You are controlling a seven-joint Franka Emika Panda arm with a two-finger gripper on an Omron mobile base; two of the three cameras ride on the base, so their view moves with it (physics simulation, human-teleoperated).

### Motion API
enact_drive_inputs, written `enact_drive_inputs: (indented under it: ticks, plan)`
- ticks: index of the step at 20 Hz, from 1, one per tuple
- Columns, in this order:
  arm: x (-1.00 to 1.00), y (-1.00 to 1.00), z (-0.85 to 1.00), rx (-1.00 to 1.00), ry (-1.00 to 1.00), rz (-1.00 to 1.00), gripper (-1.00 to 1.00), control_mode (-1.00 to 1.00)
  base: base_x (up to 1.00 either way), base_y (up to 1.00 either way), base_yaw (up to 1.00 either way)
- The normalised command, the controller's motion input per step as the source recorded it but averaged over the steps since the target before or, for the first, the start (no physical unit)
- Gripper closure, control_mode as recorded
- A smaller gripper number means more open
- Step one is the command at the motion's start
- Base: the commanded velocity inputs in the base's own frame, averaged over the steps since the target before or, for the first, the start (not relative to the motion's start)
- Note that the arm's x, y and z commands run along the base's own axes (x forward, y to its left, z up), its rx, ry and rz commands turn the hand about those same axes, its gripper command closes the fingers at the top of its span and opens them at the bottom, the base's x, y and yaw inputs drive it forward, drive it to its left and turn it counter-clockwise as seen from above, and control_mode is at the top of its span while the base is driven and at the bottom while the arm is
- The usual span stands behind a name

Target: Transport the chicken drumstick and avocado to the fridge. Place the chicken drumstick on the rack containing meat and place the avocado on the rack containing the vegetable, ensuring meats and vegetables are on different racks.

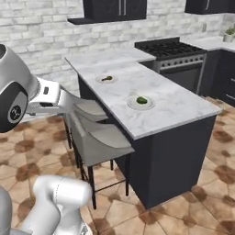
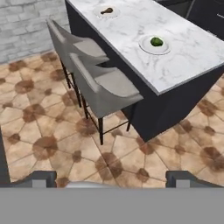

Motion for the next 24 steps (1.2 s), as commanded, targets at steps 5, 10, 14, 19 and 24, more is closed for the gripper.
enact_drive_inputs:
  ticks: [5,10,14,19,24]
  plan:
    - [0.0,0.0,0.0,0.0,0.0,0.0,-1.0,1.0,0.07,-1.0,0.38]
    - [0.0,0.0,0.0,0.0,0.0,0.0,-1.0,1.0,0.14,-1.0,0.26]
    - [0.0,0.0,0.0,0.0,0.0,0.0,-1.0,1.0,0.24,-1.0,0.25]
    - [0.0,0.0,0.0,0.0,0.0,0.0,-1.0,1.0,0.4,-1.0,0.35]
    - [0.0,0.0,0.0,0.0,0.0,0.0,-1.0,1.0,0.22,-0.98,0.34]
